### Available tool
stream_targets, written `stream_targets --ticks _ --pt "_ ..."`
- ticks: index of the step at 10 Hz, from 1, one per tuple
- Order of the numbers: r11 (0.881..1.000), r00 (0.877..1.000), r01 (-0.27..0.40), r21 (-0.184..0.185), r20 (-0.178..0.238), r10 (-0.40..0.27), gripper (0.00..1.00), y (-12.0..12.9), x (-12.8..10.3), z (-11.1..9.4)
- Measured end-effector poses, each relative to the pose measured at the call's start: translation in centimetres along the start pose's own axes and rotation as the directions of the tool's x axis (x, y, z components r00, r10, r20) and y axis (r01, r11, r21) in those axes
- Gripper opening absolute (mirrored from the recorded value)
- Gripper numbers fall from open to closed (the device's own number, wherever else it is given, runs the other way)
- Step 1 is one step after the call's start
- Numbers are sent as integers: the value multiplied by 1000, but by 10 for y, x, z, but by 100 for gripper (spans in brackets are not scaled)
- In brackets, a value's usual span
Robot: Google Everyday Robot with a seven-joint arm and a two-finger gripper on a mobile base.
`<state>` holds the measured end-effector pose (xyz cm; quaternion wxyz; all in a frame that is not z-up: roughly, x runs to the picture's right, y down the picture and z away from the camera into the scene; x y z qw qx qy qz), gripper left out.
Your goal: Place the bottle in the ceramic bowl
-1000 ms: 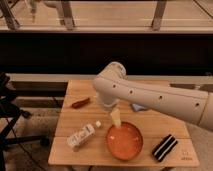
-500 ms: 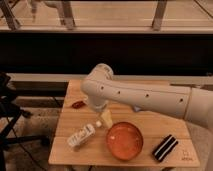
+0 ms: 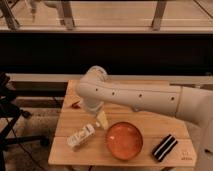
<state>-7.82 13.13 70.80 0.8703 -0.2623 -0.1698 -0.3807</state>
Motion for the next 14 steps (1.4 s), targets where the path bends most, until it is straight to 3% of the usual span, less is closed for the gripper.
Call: stream_targets --ticks 9,14 --pt "991 990 132 -18 59 -130 100 -3 -18 38" --pt "990 985 143 -10 99 -141 100 -3 -17 58"
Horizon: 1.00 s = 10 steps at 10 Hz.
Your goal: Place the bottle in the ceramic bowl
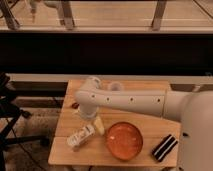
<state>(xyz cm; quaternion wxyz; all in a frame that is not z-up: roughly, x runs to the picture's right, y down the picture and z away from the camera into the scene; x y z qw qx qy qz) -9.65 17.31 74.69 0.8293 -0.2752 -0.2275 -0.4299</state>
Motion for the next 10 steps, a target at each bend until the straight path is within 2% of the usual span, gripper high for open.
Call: stream_targets --ticks 10 --pt "999 995 45 -3 93 -45 100 -1 1 48"
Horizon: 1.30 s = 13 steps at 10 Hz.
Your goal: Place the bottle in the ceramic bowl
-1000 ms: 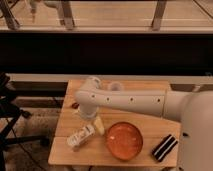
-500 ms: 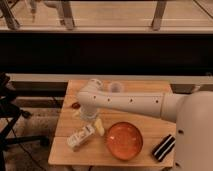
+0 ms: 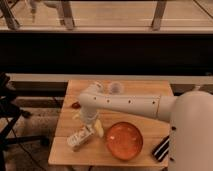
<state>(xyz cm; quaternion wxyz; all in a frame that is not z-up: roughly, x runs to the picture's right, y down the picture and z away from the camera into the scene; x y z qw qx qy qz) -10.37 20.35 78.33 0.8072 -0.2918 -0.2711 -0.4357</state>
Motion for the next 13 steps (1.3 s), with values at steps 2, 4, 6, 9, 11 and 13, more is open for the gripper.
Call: stream_targets --ticks 2,4,6,9,11,13 --pt "1000 1000 -9 3 15 9 100 5 2 9" --pt "1000 1000 -8 3 23 8 100 6 2 12" --pt "1000 999 -8 3 34 7 100 7 3 16" --pt "1000 999 -14 4 48 14 100 12 6 20" --pt "1000 998 -14 4 55 13 100 12 6 22" --pt "1000 998 -15 3 66 15 100 14 6 25"
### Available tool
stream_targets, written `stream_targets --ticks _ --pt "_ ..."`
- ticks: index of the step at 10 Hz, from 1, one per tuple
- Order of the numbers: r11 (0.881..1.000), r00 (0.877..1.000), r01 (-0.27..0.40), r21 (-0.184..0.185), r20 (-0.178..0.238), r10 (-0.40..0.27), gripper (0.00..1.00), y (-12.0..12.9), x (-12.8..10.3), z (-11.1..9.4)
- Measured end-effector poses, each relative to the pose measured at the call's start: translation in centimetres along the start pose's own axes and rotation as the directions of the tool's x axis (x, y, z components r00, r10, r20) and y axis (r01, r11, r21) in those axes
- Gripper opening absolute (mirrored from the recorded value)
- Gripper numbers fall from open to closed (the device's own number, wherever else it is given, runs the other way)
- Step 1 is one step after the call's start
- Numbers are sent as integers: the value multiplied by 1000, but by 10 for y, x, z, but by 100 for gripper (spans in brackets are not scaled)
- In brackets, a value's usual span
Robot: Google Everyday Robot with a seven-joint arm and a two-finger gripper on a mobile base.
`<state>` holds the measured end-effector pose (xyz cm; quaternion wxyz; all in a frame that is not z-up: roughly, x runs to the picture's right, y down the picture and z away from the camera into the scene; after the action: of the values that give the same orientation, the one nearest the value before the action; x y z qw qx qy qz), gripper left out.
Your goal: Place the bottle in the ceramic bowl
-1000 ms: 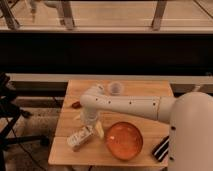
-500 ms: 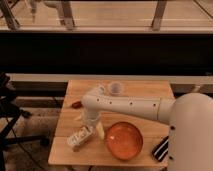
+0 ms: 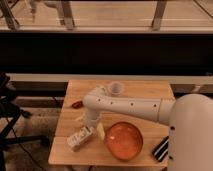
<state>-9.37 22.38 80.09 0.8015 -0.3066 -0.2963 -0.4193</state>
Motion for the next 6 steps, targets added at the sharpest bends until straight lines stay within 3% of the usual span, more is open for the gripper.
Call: stream_targets --ticks 4,6 --pt "1000 1000 -6 1 18 6 99 3 1 4" --pt "1000 1000 -10 -1 25 10 88 4 2 6"
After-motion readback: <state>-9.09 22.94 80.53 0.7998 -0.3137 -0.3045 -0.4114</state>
